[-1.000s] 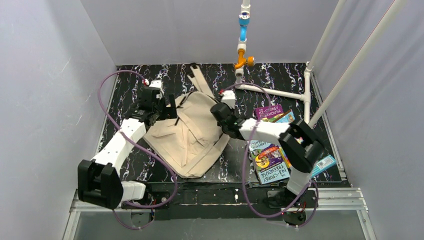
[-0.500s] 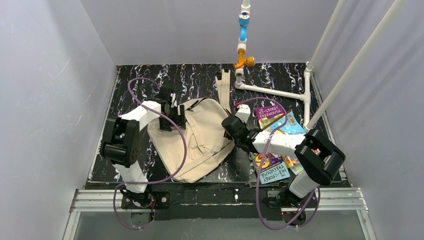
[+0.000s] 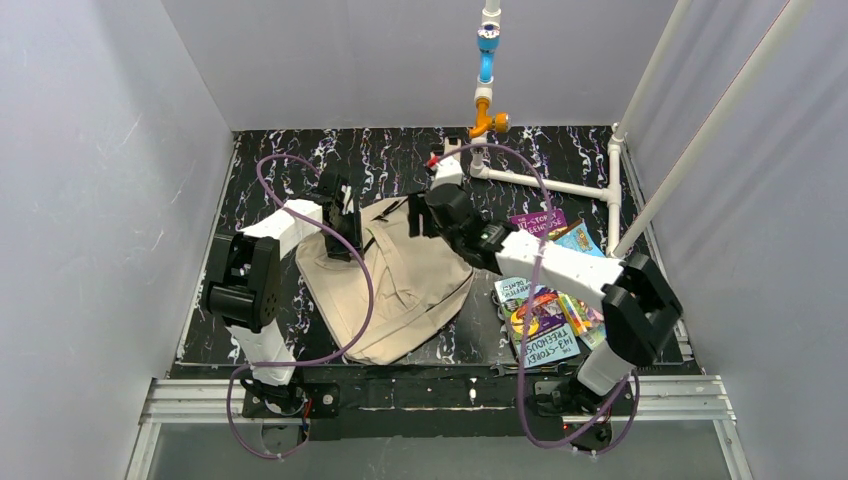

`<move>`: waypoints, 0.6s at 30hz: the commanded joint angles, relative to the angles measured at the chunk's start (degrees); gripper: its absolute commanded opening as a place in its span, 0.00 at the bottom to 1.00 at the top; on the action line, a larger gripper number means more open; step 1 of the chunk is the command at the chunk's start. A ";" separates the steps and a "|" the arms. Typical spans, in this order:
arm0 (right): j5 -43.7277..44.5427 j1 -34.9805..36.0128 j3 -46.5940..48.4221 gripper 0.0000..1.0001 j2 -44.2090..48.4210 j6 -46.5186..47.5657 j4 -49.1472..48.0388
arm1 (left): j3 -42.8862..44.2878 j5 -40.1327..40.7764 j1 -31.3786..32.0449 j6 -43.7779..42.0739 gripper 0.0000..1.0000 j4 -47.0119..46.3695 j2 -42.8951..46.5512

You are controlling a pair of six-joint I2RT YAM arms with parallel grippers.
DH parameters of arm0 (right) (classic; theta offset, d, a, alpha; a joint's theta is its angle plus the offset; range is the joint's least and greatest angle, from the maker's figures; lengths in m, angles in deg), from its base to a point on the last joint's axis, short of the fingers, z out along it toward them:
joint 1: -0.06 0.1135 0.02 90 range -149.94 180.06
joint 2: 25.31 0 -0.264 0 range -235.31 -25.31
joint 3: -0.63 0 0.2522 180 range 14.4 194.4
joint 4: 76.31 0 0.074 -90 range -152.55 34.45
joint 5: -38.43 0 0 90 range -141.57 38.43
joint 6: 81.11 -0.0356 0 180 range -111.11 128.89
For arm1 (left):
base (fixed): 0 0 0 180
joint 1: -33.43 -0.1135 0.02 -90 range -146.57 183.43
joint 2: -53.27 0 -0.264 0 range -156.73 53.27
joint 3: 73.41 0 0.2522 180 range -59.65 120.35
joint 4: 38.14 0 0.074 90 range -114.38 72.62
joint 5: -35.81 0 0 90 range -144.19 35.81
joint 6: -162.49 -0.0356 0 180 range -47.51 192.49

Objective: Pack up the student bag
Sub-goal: Unzip the student bag at the center of the board.

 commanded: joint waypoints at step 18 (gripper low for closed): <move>-1.04 -4.58 27.68 0.52 -36.95 -24.13 -10.71 | -0.50 -0.59 0.32 -0.84 0.28 1.88 0.12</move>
